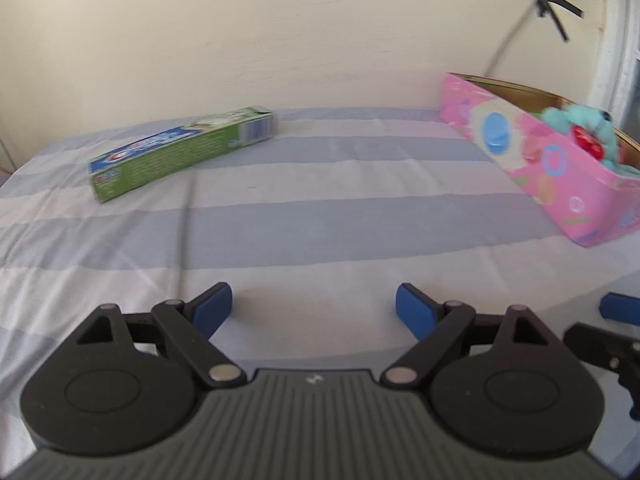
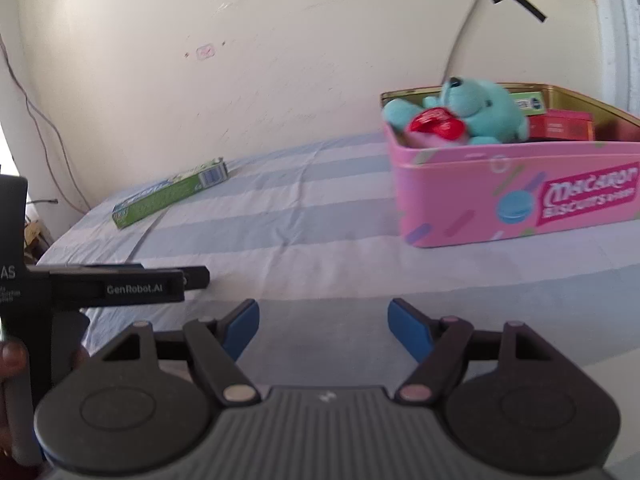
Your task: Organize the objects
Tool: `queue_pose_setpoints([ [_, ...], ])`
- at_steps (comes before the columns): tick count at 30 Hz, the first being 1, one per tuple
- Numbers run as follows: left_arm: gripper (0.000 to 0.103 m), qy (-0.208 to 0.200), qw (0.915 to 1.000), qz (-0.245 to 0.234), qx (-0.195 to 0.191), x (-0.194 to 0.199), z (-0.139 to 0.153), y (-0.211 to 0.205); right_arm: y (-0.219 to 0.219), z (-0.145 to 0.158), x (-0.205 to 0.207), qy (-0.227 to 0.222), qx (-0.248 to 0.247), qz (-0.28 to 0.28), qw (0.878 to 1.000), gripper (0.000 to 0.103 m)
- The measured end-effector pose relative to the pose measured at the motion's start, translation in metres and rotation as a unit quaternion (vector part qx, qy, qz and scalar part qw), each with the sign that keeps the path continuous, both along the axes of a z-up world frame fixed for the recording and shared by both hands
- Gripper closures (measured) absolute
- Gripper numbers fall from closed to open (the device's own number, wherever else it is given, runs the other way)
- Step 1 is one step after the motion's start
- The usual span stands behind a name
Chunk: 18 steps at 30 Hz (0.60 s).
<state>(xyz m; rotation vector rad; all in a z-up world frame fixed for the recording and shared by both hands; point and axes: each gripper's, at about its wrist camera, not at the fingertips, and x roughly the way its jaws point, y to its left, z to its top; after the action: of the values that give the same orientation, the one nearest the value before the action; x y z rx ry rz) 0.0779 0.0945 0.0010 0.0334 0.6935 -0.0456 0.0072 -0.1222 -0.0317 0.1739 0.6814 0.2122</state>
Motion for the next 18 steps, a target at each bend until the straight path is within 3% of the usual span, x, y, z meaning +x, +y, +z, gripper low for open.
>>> queue_pose_setpoints([
  [4, 0.009, -0.001, 0.999, 0.044, 0.012, 0.012, 0.001, 0.033, 0.017, -0.002, 0.006, -0.002, -0.02, 0.02, 1.0, 0.024],
  [12, 0.006, -0.014, 0.9922, 0.112, -0.054, 0.015, 0.003, 0.075, 0.056, -0.004, 0.027, -0.004, -0.046, 0.062, 0.997, 0.019],
  [15, 0.006, -0.025, 0.9828, 0.161, -0.088, 0.01, 0.007, 0.098, 0.076, -0.004, 0.043, -0.007, -0.068, 0.092, 0.993, 0.019],
  [18, 0.006, -0.037, 0.9656, 0.226, -0.123, 0.004, 0.009, 0.128, 0.1, -0.005, 0.066, -0.009, -0.091, 0.123, 0.988, 0.019],
])
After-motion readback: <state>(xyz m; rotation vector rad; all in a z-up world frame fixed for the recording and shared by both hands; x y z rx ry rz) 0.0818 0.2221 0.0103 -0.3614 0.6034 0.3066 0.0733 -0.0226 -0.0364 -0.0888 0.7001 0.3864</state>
